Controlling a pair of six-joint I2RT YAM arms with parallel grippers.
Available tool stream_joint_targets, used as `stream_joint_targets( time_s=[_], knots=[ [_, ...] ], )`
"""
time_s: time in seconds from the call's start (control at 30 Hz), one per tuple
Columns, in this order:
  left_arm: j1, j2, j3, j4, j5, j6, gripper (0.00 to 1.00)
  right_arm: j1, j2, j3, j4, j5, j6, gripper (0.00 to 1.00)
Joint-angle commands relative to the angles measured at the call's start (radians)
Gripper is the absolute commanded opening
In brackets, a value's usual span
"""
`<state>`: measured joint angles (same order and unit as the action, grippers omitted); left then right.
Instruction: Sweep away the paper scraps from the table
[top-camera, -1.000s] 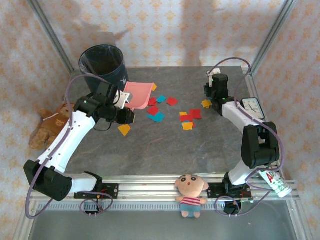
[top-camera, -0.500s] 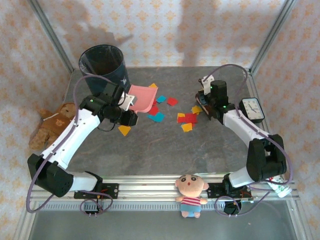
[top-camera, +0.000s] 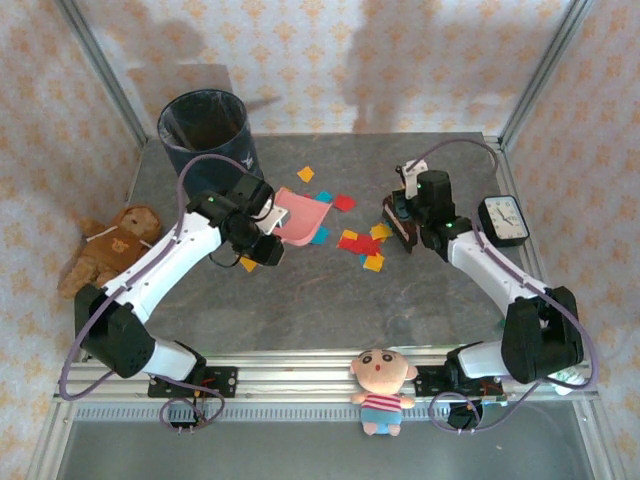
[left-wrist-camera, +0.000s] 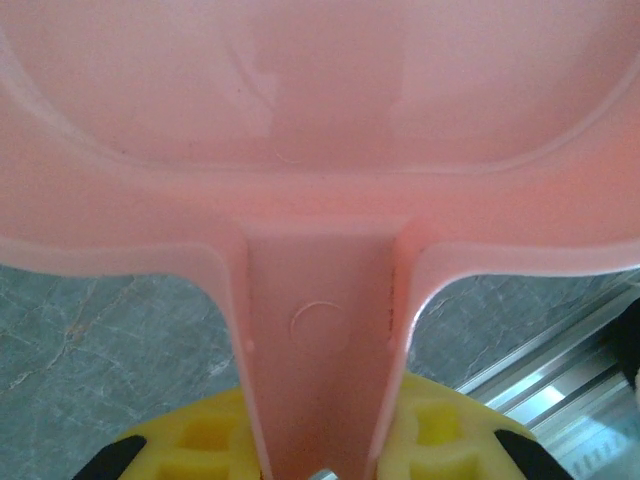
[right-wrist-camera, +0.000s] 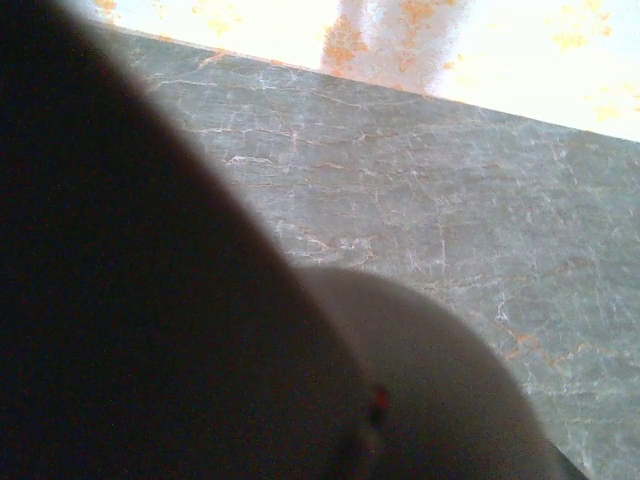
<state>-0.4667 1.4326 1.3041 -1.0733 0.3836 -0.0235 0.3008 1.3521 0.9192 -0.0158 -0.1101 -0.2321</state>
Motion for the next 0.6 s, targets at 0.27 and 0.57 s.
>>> stream_joint_targets(
  time_s=[0.27, 0.57],
  knots=[
    [-0.14, 0.065, -0.042, -0.073, -0.088, 0.125, 0.0, 0.007, -0.056, -0.014, -0.068, 0.199, 0.108, 0.0],
    [-0.241, 0.201, -0.011, -0.11, -0.102, 0.149, 0.0, 0.009, -0.048, -0.018, -0.081, 0.139, 0.097, 0.0]
  ],
)
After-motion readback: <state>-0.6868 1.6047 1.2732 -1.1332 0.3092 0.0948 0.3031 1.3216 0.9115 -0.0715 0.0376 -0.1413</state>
